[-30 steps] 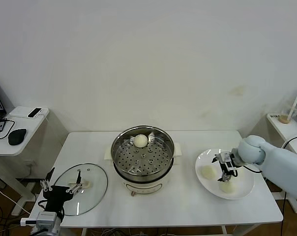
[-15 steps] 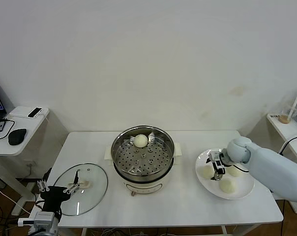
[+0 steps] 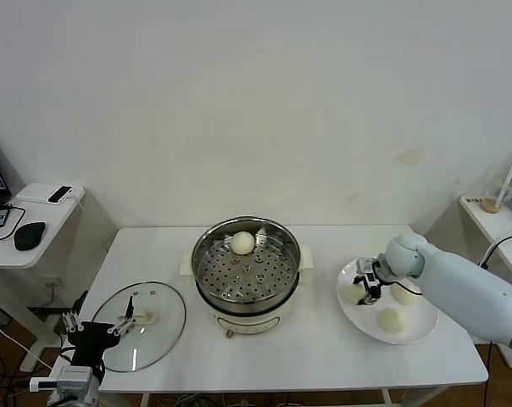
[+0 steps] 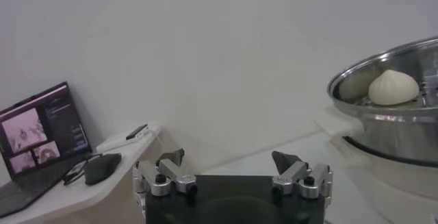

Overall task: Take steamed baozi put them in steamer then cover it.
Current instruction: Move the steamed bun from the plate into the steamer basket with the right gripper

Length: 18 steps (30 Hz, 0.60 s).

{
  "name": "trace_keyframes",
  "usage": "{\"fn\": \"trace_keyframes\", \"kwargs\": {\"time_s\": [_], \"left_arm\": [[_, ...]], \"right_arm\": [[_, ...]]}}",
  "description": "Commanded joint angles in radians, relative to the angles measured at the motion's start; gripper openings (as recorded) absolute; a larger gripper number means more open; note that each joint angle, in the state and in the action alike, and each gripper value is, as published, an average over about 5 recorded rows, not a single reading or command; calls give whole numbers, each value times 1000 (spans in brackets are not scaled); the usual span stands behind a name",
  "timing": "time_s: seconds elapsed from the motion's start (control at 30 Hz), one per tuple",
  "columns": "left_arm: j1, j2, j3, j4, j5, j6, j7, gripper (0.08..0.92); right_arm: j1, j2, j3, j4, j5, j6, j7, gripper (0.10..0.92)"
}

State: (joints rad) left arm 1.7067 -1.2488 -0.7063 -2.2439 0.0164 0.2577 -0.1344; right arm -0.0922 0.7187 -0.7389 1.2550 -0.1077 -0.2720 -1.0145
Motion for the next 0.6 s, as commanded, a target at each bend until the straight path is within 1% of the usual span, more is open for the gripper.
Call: {"fn": "trace_keyframes", "kwargs": {"time_s": [0.03, 0.23, 0.37, 0.5, 0.6], "left_arm": [[-2, 1, 2, -2, -2, -1, -2, 823], [0, 6, 10, -6, -3, -2, -3, 823], [-4, 14, 12, -8, -6, -1, -3, 823], [-11, 19, 14, -8, -9, 0, -3, 823], [-17, 19, 17, -5, -9, 1, -3, 823]], "right_arm": [[121, -87, -44, 71, 74, -15, -48, 580], [281, -160, -114, 151, 179, -41, -44, 582], [432, -171, -212, 209, 264, -61, -30, 584], [615, -119, -345, 259, 357, -86, -10, 585], [715, -33, -409, 277, 425, -114, 10, 585]]}}
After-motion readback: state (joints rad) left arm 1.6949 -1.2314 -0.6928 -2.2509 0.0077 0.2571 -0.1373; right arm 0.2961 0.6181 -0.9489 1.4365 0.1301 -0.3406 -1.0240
